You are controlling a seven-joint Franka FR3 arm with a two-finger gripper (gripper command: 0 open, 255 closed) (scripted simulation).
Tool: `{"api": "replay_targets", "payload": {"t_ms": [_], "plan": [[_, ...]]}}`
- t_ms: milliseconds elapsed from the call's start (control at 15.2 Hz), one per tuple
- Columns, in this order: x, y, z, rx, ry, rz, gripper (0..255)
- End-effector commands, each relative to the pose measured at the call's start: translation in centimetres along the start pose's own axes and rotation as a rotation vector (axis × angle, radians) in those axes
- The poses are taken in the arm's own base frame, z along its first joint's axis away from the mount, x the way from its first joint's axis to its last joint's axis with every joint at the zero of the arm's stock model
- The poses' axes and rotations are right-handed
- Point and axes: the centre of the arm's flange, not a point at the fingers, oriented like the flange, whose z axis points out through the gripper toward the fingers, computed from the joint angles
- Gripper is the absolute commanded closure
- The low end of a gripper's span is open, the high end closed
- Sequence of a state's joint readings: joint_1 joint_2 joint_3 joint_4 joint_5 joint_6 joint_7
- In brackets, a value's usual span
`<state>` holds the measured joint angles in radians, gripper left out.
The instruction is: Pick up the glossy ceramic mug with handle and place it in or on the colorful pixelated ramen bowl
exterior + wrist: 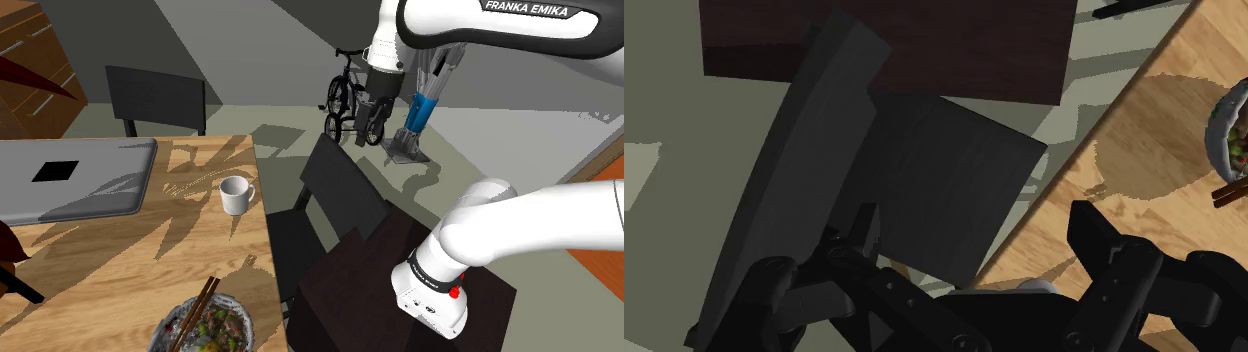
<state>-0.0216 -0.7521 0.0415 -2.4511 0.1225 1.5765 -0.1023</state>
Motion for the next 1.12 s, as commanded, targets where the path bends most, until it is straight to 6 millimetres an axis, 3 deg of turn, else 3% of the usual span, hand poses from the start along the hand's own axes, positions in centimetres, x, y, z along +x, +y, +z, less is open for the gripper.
{"api": "replay_targets", "payload": {"t_ms": [0,1056], "plan": [[0.0,0.0,0.0,0.0,0.0,0.0,0],[13.5,-11.5,11.2,-0.073,0.078,0.027,0]]}}
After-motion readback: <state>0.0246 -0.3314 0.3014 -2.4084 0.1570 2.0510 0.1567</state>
